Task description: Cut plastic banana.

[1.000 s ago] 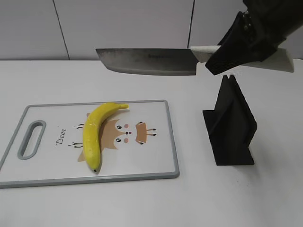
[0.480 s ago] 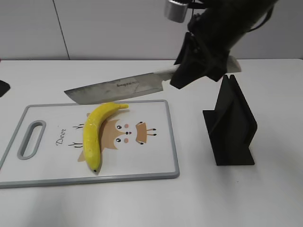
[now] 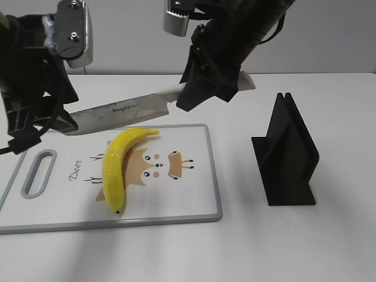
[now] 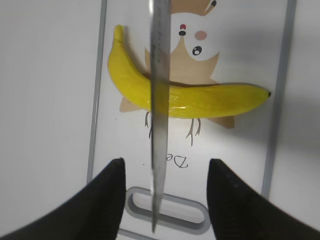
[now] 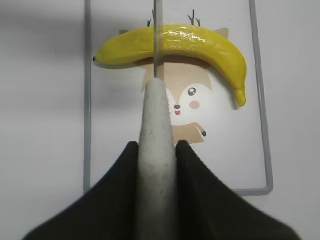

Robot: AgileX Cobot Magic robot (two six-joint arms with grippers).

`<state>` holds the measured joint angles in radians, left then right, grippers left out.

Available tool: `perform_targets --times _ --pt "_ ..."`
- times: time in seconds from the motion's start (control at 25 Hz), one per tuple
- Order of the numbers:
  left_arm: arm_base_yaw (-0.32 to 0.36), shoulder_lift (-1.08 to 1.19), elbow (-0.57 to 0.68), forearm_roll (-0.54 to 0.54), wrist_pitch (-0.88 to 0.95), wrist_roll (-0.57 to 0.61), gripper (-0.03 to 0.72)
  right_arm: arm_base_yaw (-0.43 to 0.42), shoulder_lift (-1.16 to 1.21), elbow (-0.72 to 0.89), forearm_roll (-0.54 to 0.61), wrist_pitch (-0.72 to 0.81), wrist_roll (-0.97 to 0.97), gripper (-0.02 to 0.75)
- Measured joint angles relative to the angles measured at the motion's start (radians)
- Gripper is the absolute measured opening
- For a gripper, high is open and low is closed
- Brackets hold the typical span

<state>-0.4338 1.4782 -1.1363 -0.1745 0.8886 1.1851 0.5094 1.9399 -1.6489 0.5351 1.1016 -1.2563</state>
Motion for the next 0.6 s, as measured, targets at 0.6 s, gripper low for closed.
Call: perform_targets --times 0.6 --pt "-0.004 0.066 -0.025 0.012 -0.010 0.003 0.356 0.001 0.017 -0.001 0.076 -0.019 -0.044 0.181"
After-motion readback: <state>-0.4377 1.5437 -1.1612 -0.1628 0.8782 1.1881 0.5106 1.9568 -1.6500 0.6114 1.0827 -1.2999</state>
